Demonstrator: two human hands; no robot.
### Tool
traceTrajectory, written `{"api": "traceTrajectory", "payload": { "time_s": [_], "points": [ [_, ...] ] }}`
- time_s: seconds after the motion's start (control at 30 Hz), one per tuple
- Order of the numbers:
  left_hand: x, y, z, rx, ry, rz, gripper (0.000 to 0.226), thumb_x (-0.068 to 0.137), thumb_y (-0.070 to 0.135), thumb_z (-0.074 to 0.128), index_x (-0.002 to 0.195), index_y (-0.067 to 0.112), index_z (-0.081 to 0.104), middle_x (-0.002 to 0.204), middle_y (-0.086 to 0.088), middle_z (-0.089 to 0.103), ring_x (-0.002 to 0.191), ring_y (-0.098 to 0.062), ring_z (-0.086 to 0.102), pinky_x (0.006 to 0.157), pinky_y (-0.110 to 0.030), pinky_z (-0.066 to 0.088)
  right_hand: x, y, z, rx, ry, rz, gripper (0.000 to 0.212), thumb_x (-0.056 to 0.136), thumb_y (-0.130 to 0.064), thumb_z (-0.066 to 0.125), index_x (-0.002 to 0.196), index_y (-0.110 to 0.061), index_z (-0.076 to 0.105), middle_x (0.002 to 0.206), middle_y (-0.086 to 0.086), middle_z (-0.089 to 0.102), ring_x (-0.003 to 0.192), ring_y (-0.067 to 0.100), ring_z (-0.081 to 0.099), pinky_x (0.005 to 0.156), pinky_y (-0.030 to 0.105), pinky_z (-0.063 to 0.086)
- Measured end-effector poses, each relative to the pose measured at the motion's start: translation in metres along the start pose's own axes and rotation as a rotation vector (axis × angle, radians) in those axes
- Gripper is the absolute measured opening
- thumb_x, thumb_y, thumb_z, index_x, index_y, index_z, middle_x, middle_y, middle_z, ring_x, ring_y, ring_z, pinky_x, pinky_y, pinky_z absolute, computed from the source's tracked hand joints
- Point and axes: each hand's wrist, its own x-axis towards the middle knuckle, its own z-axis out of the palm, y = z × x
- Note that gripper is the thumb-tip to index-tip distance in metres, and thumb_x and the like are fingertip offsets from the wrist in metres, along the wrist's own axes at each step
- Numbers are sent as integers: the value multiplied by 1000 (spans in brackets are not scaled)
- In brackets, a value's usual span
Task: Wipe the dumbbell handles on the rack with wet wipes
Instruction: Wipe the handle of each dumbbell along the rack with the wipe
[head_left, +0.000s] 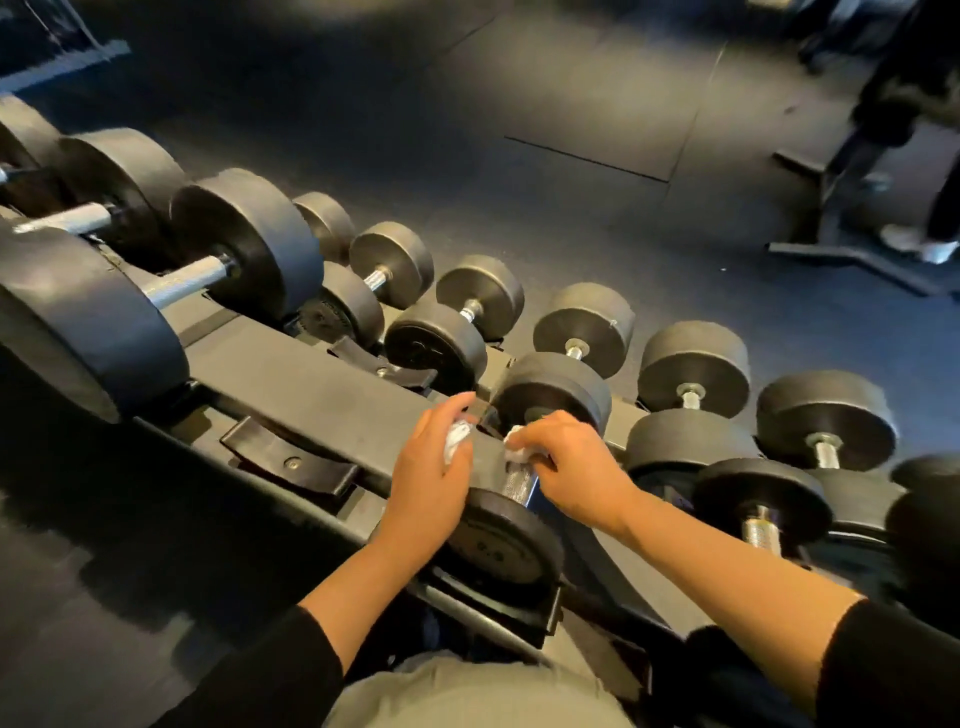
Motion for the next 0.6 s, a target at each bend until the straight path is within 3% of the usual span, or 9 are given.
{"api": "traceTrajectory", "payload": {
  "time_s": [0.13,0.23,0.37,0.47,0.6],
  "points": [
    [21,-42,-17,110,-121,48,45,95,4,46,135,25,45,128,1,49,113,-14,50,92,-32,49,-19,-15,4,113,-5,55,38,88,3,55,116,-19,67,122,-3,62,115,7,49,97,9,33],
    [35,-61,-23,250,-221,154,48,93,3,49,137,22,44,125,-1,50,111,-18,49,88,-32,46,-29,-19,4,225,-48,149,40,88,0,58,114,-29,68,120,-12,60,109,0,51,102,21,41],
    [54,-74,-28,285,-307,245,49,91,3,52,138,17,44,128,-4,48,114,-21,47,90,-37,48,-31,-26,-3,277,-123,221,36,88,-9,63,108,-38,69,116,-14,61,111,5,54,102,35,45],
    [58,-82,-27,269,-349,274,51,89,2,54,137,16,45,129,-6,49,115,-22,49,90,-35,48,-20,-40,-9,233,-138,277,33,88,-7,62,107,-32,71,116,-11,63,110,5,55,103,35,44],
    [56,-87,-23,278,-380,345,51,89,6,60,137,15,47,127,-9,54,114,-24,54,89,-34,49,8,-58,2,103,56,361,29,90,-6,58,113,-22,68,118,-7,61,108,5,52,99,25,41]
  ]
}}
